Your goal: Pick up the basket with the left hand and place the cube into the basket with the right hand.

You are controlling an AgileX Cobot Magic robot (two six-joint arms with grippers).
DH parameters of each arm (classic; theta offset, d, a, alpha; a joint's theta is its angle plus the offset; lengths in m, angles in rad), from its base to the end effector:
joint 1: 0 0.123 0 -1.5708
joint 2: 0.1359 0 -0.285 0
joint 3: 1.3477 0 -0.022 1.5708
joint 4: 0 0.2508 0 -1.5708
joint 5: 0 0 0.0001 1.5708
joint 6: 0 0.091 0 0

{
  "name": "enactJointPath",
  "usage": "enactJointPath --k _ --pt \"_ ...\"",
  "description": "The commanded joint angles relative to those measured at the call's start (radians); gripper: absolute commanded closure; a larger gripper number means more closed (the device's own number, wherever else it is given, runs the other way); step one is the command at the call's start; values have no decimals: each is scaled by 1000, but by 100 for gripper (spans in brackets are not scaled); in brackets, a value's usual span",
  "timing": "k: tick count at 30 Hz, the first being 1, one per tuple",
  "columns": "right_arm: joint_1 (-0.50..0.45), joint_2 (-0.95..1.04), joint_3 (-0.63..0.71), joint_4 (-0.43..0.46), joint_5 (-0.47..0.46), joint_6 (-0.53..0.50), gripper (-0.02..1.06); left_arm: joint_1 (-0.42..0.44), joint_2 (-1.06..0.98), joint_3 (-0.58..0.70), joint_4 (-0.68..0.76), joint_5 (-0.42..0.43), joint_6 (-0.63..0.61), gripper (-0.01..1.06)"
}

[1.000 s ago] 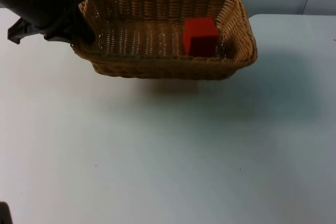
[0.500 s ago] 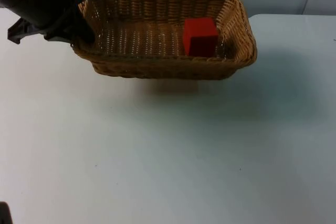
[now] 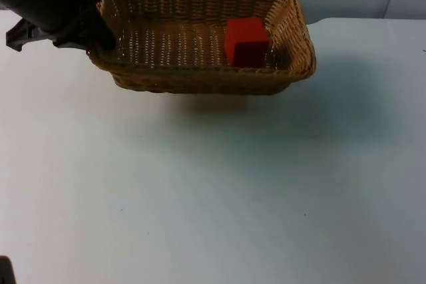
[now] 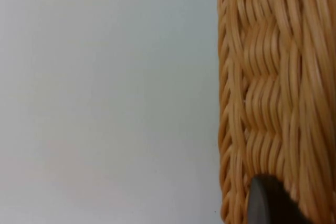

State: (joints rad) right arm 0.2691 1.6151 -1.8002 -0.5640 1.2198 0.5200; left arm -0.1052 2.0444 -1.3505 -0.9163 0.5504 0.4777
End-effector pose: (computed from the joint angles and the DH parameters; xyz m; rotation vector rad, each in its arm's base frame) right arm 0.3362 0.0453 0.4308 0.2645 2.3210 -0.3666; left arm 0.4225 -0.0827 0.1637 -0.1525 2.5574 -0.7248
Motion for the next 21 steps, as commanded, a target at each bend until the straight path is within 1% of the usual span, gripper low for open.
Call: enactJointPath --k 1,4,7,8,11,15,18,21 --pt "-6 -3 -6 2 1 3 104 -2 -14 -10 -44 -8 -7 105" --pt "-6 -3 -6 4 1 3 104 -2 -14 -10 -48 -6 -7 105" --pt "-6 -3 -6 24 1 1 104 -5 -10 -10 -82 83 -7 105" --pt "-6 -3 -6 24 1 1 104 -7 -6 -10 -93 101 -7 105" --pt "-6 -3 -6 26 1 1 104 -7 0 -10 -108 119 -7 105" --pt "-6 -3 -6 28 1 1 104 -11 14 -10 -108 174 -7 105" --pt "-6 -3 -6 39 1 1 104 -17 35 -10 -98 181 -7 105" --pt "-6 -3 -6 43 1 1 104 -40 75 -10 -102 179 34 105"
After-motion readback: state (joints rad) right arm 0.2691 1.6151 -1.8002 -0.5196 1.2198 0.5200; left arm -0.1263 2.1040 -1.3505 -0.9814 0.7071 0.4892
